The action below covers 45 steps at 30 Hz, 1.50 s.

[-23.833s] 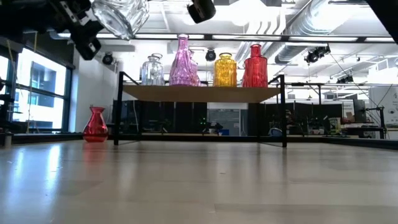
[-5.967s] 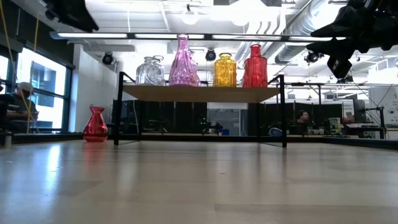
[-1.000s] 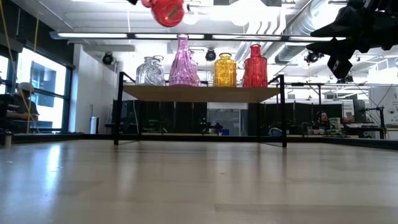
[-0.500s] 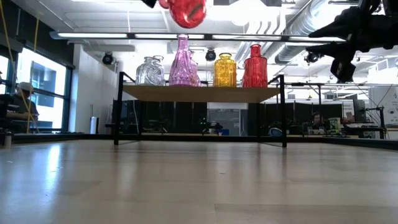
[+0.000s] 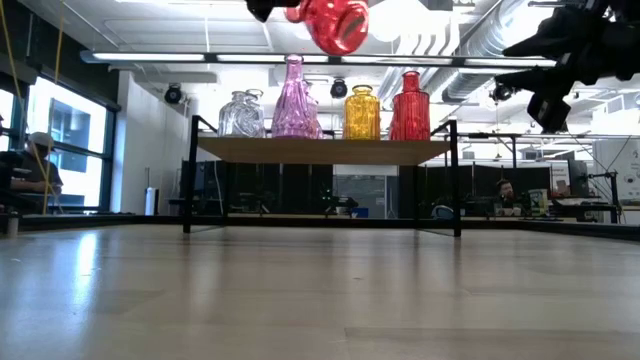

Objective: Sort vases onto shelf
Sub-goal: Put the red vase on the shelf aligned with the other red vase

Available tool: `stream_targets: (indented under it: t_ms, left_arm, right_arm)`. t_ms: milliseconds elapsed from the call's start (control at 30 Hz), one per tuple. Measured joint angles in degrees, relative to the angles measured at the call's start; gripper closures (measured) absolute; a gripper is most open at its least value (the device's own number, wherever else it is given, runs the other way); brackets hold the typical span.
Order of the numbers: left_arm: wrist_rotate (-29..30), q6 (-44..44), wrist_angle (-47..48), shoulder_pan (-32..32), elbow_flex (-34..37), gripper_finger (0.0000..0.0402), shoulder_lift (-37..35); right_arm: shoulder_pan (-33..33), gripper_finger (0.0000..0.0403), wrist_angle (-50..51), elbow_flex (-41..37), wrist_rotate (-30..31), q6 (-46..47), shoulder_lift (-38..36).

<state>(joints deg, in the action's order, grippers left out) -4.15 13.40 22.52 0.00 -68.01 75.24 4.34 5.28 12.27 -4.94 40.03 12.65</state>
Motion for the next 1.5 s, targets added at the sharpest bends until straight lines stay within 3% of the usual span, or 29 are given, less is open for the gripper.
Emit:
stream_targets:
  t_ms: [267, 567, 767, 933, 1333, 1500]
  left_arm:
    - [0.8, -2.9, -2.0, -1.3, 0.0, 0.0387, 1.6]
    - [3.3, -3.9, -4.0, -2.0, 0.0, 0.0387, 1.7]
    - [3.0, -3.8, -6.2, -3.0, 0.0, 0.0387, 1.7]
    - [3.0, -3.8, -10.2, -4.5, 0.0, 0.0387, 1.7]
    - [3.0, -3.8, -13.8, -7.3, 0.0, 0.0387, 1.7]
    - [3.1, -4.1, -13.7, -7.3, 0.0, 0.0387, 1.7]
  right_arm:
    - [0.0, 0.0226, 0.0, 0.0, 0.3, 0.1, 0.5]
    - [0.0, 0.0219, 0.0, 0.0, 0.4, 2.7, 0.5]
    - [0.0, 0.0219, 0.0, 0.0, 9.2, 8.5, 0.5]
    - [0.0, 0.0219, 0.0, 0.0, 12.5, 15.0, 0.5]
    - [0.0, 0.022, 0.9, 0.0, 12.3, 15.8, 0.5]
    - [0.0, 0.0218, 0.5, 0.0, 5.7, 20.1, 0.5]
